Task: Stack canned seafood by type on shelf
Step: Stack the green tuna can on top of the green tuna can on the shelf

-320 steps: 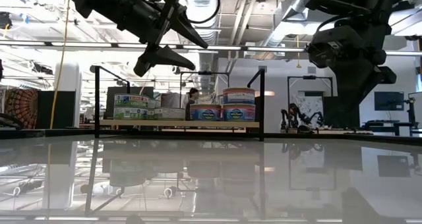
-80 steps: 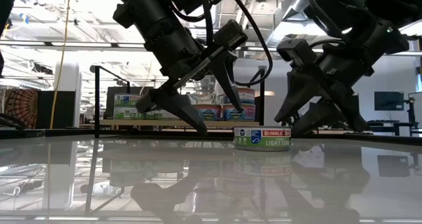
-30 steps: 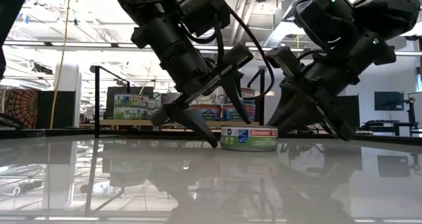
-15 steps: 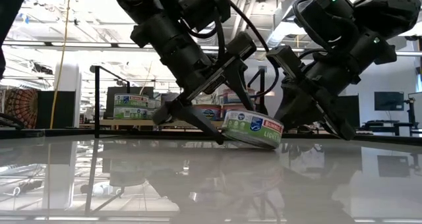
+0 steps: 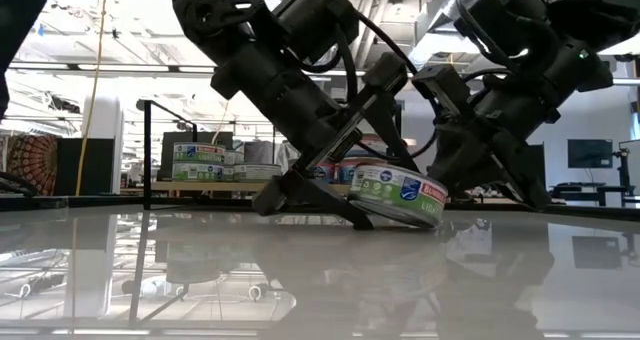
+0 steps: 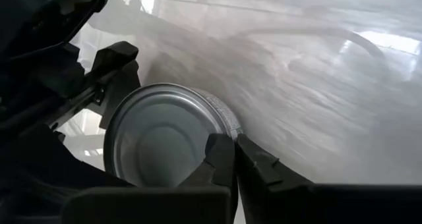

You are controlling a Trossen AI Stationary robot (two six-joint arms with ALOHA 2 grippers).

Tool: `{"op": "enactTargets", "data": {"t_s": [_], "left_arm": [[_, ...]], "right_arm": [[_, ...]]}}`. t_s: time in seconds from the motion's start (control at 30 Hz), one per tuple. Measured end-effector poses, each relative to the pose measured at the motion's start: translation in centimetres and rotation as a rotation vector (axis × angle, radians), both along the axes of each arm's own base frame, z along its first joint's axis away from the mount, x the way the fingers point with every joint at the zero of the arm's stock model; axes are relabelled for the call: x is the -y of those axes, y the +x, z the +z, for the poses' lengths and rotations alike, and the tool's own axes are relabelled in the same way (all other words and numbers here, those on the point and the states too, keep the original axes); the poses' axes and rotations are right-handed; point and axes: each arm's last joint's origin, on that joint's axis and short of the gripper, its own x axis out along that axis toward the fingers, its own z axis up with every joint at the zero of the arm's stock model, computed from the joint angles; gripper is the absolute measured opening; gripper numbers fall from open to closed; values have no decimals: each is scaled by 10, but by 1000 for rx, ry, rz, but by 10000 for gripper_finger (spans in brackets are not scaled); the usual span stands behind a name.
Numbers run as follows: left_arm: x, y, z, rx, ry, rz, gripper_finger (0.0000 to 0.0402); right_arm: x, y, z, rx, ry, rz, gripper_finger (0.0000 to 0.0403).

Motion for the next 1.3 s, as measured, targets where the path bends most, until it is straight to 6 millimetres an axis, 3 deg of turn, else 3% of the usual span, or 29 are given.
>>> {"op": "enactTargets", "data": {"t_s": [0.3, 0.9, 1.3], "left_arm": [[-7, -3, 3, -27, 29, -40, 250], [-13, -9, 14, -56, 121, 63, 196], [-14, -4, 19, 32, 164, 86, 124]], "right_arm": [[0, 0, 2, 3, -11, 17, 32], [-6, 0, 4, 31, 1, 32, 30], [-13, -1, 3, 30, 1, 60, 29]]}}
